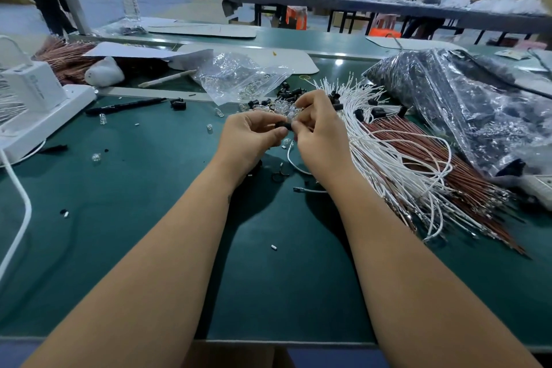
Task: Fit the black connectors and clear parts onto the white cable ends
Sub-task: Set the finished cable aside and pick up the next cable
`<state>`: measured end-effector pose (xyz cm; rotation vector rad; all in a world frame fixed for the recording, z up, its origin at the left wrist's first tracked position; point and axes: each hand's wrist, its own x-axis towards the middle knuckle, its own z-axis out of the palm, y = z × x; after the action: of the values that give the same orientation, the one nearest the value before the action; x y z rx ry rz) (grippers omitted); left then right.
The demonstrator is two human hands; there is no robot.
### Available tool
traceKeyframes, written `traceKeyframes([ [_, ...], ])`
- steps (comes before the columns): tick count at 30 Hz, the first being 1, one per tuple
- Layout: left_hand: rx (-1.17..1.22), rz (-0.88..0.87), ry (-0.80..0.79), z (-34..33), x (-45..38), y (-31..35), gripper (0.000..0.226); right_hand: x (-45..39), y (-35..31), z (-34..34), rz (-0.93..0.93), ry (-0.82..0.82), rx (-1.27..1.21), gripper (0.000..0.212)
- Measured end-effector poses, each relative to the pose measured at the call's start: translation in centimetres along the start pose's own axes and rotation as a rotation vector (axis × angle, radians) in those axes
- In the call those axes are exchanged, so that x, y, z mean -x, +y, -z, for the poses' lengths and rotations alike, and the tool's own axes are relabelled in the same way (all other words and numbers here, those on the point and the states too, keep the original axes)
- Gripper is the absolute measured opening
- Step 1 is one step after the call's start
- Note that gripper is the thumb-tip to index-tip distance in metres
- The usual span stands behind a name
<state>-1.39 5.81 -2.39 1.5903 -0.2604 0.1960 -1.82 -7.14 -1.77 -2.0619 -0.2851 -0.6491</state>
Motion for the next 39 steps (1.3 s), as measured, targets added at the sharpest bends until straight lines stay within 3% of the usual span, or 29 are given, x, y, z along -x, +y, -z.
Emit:
traceKeyframes([
  [8,0.017,0.040,0.022,-0.1,-0.2,0.1,0.020,-0.3,0.4,0.1,-0.012,0.051,0.014,0.023],
  [20,0.016,0.010,0.102,-0.2,-0.3,-0.1,0.013,-0.2,0.3,-0.3,0.104,-0.101,0.271,0.017],
  [23,0.034,0.019,0.229,0.6,-0.7,-0.2,0.015,-0.3,0.3,0.1,0.103,-0.041,0.365,0.016],
  [28,-0.129,0.091,0.673,3.4,-2.3,-1.0,0.012,-0.9,0.9,1.6,-0.003,0.093,0.450,0.017],
  [30,-0.226,0.136,0.761,4.4,-2.4,-1.2,0.016,-0.8,1.0,1.7,-0.005,0.099,0.505,0.017],
  [32,-0.505,0.120,0.731,4.7,-2.2,-1.4,0.021,-0.6,1.0,1.5,0.031,0.097,0.569,0.017],
  [34,-0.795,-0.031,0.674,4.1,-1.7,-1.3,0.031,-0.6,1.0,1.5,0.074,0.097,0.602,0.018],
  [37,-0.909,-0.392,0.444,2.3,-0.9,-0.4,0.037,-0.5,0.6,1.1,0.134,0.036,0.524,0.016],
  [39,-0.987,-0.525,0.283,1.2,-0.7,-0.4,0.033,-0.3,0.2,0.6,0.180,0.004,0.492,0.016],
])
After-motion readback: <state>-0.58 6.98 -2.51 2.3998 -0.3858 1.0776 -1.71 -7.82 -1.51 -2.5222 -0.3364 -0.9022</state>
